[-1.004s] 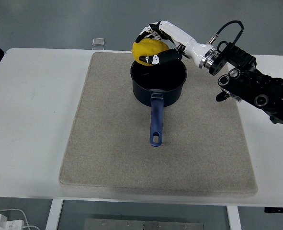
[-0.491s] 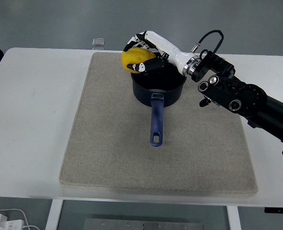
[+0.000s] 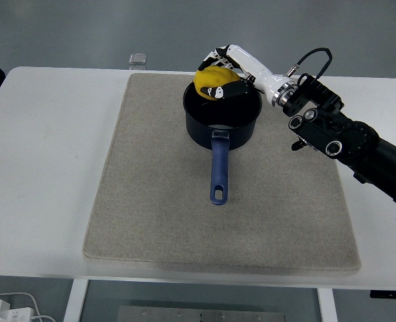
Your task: Put the potato in the blue pot
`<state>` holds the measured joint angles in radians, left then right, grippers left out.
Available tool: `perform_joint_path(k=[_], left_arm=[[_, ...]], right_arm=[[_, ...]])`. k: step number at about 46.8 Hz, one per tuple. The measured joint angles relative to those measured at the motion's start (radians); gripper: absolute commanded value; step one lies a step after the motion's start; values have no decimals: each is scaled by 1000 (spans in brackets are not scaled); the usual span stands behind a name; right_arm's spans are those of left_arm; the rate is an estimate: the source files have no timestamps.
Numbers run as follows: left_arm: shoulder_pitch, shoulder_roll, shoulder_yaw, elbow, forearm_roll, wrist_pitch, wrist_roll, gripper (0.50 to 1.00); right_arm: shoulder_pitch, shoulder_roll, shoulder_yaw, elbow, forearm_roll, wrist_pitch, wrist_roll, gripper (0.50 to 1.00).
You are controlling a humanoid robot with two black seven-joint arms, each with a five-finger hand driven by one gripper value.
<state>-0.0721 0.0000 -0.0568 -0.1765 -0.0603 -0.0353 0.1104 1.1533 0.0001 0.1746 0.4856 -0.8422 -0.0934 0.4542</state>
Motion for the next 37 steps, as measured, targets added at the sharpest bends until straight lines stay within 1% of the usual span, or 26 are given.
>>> perform_joint_path(k=[24, 35, 36, 37], left_arm=[[1, 0, 0, -2, 0, 0, 0, 999], [2, 0, 0, -1, 0, 0, 0, 999], [2, 0, 0, -1, 0, 0, 0, 999], [2, 0, 0, -1, 0, 0, 0, 999]], right_arm=[[-50, 0, 6, -22, 7, -12, 3, 500], [-71, 0, 10, -22, 11, -32, 4, 500], [-72, 0, 10, -22, 12, -35, 4, 513], [-72, 0, 11, -22, 13, -36, 4, 539]])
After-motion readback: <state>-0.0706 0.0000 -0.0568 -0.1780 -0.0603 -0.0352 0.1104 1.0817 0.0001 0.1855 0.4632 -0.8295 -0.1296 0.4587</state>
